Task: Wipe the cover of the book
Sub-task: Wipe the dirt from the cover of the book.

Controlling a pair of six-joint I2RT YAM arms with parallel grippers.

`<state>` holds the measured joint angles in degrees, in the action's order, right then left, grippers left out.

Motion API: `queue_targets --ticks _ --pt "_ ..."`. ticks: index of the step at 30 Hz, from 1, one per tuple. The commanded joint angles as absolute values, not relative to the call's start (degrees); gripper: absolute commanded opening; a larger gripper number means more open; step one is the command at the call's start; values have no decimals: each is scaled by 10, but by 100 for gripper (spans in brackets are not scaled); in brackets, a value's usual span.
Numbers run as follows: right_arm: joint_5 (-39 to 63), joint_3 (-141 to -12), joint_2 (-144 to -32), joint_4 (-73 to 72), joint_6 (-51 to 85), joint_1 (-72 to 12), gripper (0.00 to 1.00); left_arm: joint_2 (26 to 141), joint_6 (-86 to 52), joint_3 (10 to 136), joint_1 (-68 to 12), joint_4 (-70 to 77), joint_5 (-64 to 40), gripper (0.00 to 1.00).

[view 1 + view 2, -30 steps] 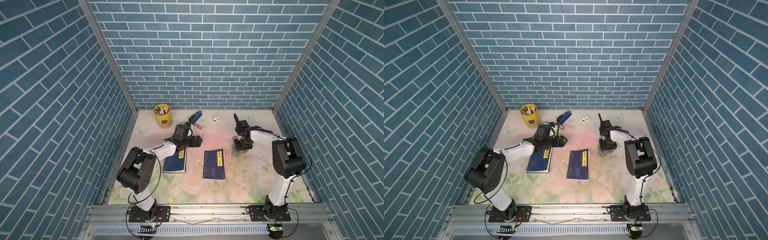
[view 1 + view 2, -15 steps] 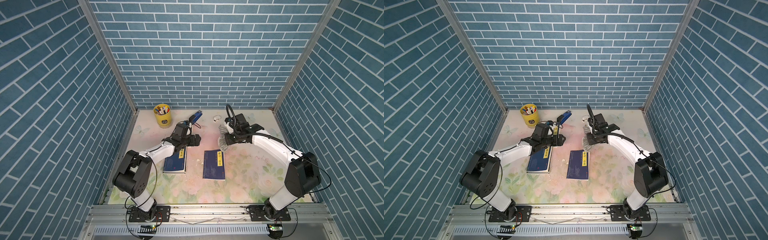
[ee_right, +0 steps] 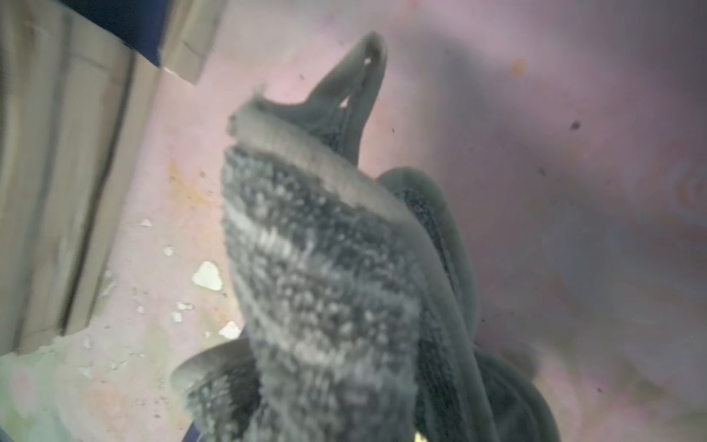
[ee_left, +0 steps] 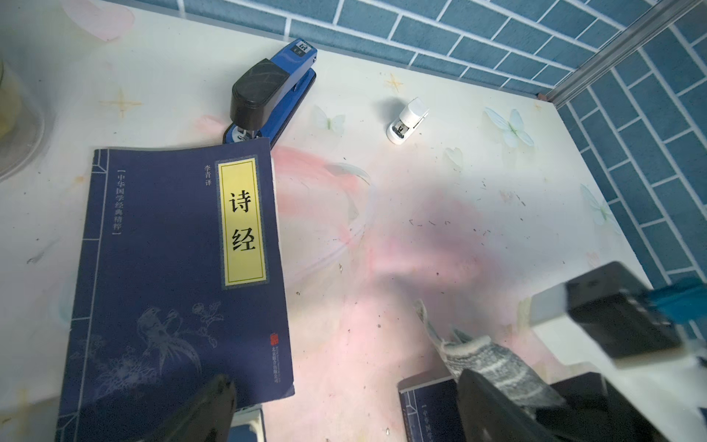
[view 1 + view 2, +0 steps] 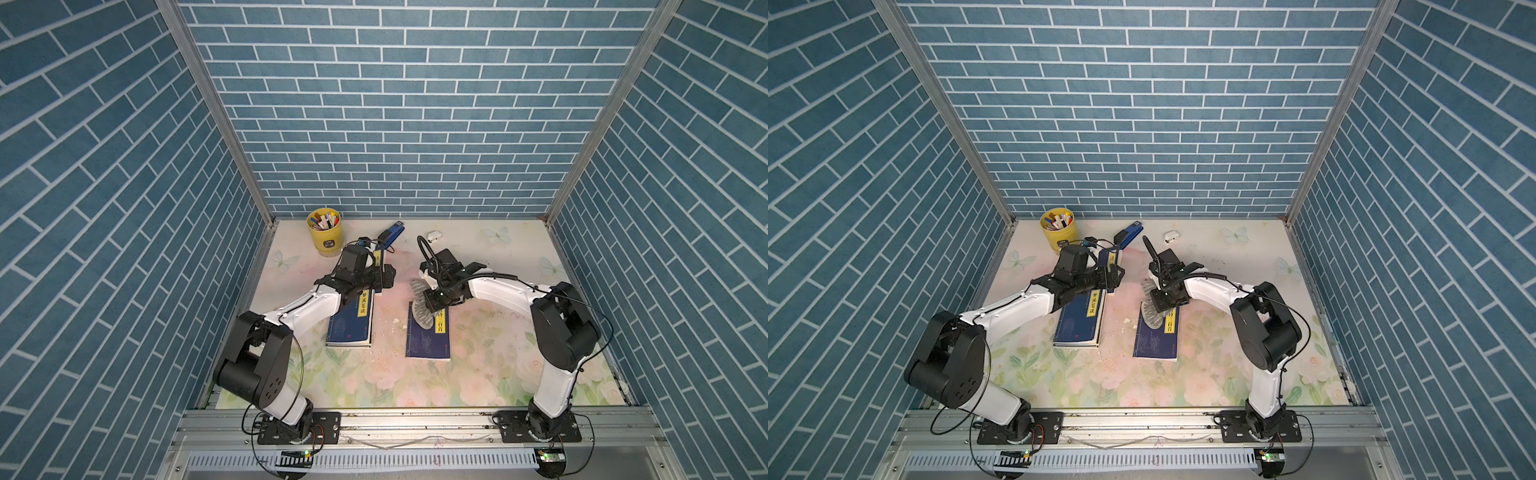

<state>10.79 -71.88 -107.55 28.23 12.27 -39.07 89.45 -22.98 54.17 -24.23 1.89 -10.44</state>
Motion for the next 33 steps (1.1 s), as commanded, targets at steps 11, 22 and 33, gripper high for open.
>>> queue_targets --ticks 11,22,33 --pt "79 -576 -1014 305 191 -449 0 880 -226 533 -232 13 -89 96" --pt "37 -502 -973 313 256 -469 0 870 -222 531 -230 6 -83 96" --pt "32 -668 -1105 314 189 -374 0 865 -239 508 -229 26 -86 96"
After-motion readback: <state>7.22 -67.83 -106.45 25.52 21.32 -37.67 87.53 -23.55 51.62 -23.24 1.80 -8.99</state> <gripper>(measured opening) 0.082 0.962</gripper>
